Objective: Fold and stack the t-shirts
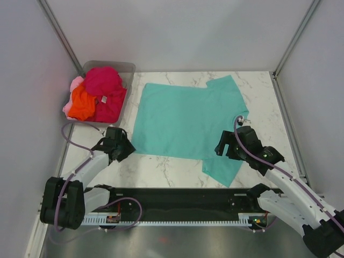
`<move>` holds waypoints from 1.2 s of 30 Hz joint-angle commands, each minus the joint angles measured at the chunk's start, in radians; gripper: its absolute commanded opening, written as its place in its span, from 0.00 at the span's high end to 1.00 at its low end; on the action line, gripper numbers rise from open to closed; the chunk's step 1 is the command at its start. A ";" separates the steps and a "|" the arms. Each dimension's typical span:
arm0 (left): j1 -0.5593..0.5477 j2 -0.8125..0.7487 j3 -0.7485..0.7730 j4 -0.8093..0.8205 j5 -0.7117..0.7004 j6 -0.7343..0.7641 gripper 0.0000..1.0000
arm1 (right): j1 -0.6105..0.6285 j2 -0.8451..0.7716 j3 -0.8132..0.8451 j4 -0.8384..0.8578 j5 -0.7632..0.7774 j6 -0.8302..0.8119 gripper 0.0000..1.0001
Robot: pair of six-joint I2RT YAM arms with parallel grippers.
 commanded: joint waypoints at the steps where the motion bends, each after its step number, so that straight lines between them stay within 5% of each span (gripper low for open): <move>1: 0.003 0.057 -0.024 0.139 -0.021 -0.047 0.42 | 0.004 0.005 0.017 -0.046 0.037 0.007 0.10; 7: 0.001 0.058 -0.027 0.176 -0.048 -0.030 0.82 | 0.036 0.042 -0.007 -0.122 0.093 0.126 0.13; 8: 0.001 0.046 -0.026 0.182 -0.063 -0.009 0.98 | 0.051 0.045 -0.007 -0.144 0.118 0.149 0.14; 19: 0.000 -0.015 -0.079 0.266 -0.063 0.038 0.98 | 0.490 0.214 -0.061 -0.238 0.262 0.549 0.16; 27: -0.002 -0.112 -0.125 0.274 -0.103 0.015 0.98 | 0.610 0.254 -0.142 -0.222 0.319 0.867 0.20; 31: -0.002 -0.140 -0.136 0.277 -0.116 0.010 0.98 | 0.611 0.199 -0.237 -0.160 0.301 0.944 0.20; 36: -0.002 -0.124 -0.136 0.275 -0.126 0.001 0.98 | 0.613 0.204 -0.235 -0.152 0.311 0.950 0.33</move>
